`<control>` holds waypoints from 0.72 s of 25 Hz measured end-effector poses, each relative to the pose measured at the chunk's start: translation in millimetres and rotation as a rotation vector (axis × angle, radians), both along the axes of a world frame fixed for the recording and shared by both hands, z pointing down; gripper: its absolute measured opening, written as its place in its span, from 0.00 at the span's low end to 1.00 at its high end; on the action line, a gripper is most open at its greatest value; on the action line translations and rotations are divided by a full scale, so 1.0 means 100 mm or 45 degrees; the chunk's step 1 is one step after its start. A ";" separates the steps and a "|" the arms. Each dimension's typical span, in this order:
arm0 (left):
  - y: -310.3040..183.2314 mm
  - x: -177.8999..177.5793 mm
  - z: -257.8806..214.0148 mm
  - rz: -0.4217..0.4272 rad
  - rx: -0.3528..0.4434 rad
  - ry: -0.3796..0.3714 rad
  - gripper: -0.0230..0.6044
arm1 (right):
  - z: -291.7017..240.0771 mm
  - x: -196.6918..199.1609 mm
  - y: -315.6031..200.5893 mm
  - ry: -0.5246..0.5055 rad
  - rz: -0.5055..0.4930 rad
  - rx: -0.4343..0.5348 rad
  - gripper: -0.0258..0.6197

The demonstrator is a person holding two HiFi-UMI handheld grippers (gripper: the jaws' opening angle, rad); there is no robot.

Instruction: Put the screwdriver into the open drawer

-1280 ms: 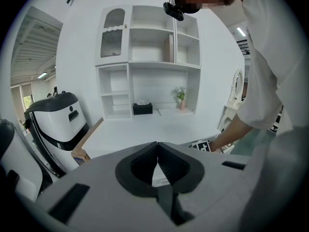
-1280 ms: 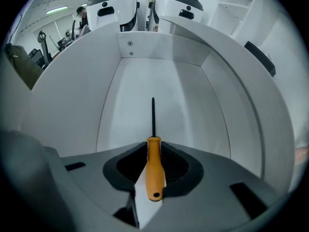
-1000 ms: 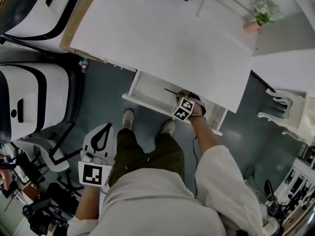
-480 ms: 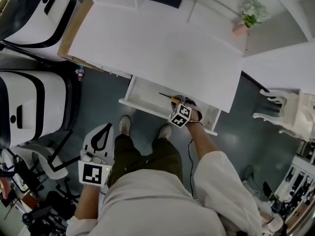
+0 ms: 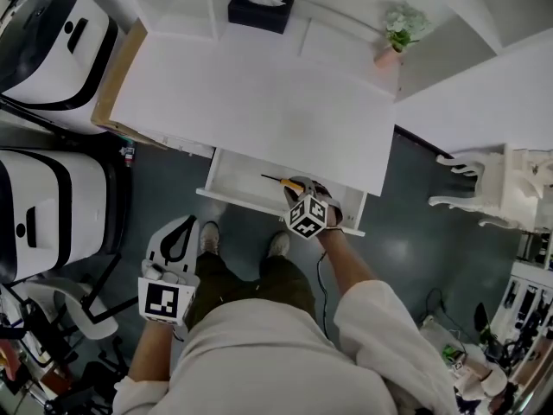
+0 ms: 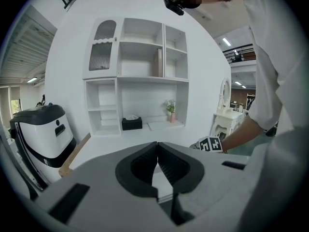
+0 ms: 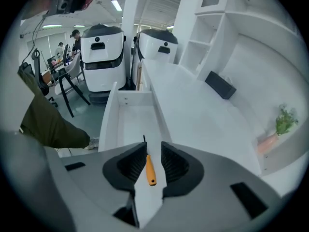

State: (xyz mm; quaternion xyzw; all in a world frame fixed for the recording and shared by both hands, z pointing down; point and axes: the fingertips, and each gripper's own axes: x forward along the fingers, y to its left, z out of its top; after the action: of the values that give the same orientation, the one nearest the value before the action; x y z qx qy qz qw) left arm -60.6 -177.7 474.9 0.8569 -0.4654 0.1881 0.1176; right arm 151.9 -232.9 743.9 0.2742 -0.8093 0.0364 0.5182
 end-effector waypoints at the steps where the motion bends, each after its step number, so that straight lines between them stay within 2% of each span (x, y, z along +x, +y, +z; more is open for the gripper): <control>1: -0.02 0.03 -0.03 0.012 0.007 0.005 0.04 | -0.11 0.01 -0.01 -0.023 0.023 0.020 0.19; 5: -0.08 0.18 -0.13 0.067 0.051 0.023 0.04 | -0.55 0.05 -0.02 -0.132 0.126 0.111 0.18; 11: -0.16 0.43 -0.30 0.162 0.130 0.050 0.04 | -1.26 0.13 0.05 -0.361 0.310 0.242 0.16; 18: -0.17 0.74 -0.46 0.271 0.189 0.056 0.04 | -2.02 0.29 0.24 -0.603 0.464 0.414 0.12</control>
State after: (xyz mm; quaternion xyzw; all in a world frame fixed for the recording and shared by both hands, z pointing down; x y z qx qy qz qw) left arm 13.5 -194.5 428.9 0.9116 -0.3819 0.1458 0.0434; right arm 181.2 -209.1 541.8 0.4773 -0.8401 0.0613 0.2503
